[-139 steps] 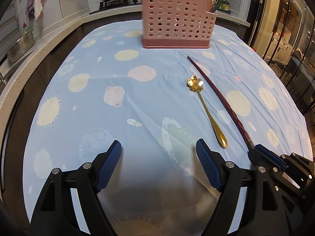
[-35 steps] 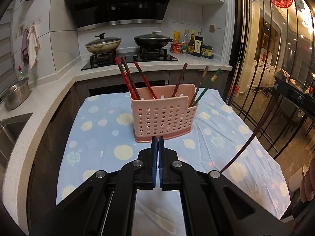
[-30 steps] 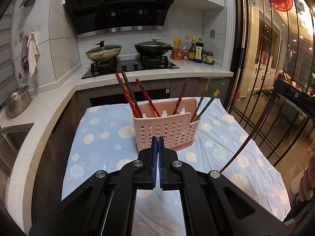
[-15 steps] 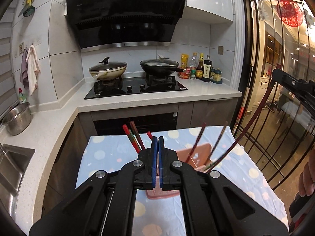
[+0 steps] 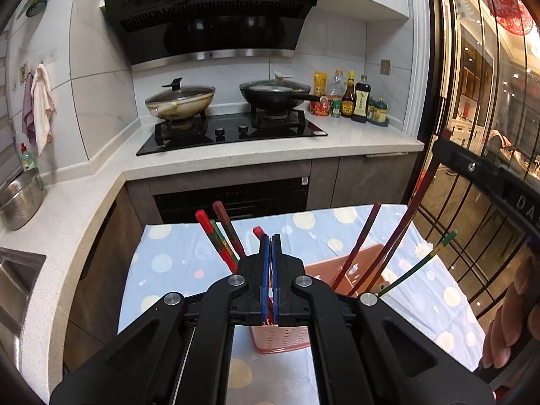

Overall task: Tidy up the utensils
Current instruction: 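Release the gold spoon into the holder with the left tool while the right tool releases the dark red chopstick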

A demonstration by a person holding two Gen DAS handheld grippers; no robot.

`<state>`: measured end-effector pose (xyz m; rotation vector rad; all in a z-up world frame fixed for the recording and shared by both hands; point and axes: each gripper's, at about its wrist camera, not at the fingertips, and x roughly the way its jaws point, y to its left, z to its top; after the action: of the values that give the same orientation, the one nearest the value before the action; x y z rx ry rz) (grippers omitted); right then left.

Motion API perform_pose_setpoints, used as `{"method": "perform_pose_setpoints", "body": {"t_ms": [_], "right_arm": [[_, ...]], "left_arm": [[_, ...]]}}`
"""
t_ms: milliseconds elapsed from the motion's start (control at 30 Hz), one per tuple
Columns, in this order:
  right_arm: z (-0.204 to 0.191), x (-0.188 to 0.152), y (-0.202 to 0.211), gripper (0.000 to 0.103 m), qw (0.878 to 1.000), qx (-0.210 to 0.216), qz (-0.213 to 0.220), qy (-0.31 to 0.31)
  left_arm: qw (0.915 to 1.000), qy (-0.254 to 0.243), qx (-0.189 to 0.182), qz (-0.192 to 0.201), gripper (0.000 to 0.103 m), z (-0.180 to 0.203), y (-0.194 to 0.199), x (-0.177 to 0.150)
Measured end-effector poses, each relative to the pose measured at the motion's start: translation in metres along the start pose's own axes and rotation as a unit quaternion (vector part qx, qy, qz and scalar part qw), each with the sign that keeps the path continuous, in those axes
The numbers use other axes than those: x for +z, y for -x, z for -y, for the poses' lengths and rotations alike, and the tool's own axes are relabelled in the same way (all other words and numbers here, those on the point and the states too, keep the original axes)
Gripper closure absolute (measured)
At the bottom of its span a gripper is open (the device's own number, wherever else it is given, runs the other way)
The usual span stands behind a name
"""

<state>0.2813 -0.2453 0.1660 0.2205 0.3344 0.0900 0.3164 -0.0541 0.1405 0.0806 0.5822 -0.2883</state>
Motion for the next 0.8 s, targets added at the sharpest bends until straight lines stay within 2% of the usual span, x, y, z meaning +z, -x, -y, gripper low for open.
{"method": "perform_pose_setpoints", "body": {"t_ms": [300, 400, 433, 467, 533, 800], "right_arm": [[-0.004, -0.02, -0.018, 0.095, 0.999, -0.005, -0.039, 0.013], [-0.002, -0.025, -0.013, 0.082, 0.999, -0.01, -0.04, 0.01], [-0.001, -0.026, -0.01, 0.076, 0.999, -0.009, -0.038, 0.007], [0.0, -0.028, -0.006, 0.075, 0.999, -0.01, -0.035, 0.005], [0.001, -0.031, 0.0, 0.073, 0.999, -0.012, -0.034, 0.006], [0.005, -0.054, 0.031, 0.069, 0.999, -0.013, -0.047, 0.005]], "left_arm": [[0.9998, 0.009, 0.003, -0.017, 0.101, 0.0, -0.009, -0.013], [0.9997, 0.013, 0.011, -0.02, 0.087, -0.001, -0.01, -0.016], [0.9996, 0.015, 0.013, -0.02, 0.077, -0.002, -0.009, -0.017], [0.9996, 0.017, 0.016, -0.019, 0.071, -0.003, -0.008, -0.018], [0.9995, 0.019, 0.018, -0.017, 0.065, -0.004, -0.005, -0.021], [0.9994, 0.024, 0.022, -0.015, 0.055, -0.001, 0.013, -0.038]]}}
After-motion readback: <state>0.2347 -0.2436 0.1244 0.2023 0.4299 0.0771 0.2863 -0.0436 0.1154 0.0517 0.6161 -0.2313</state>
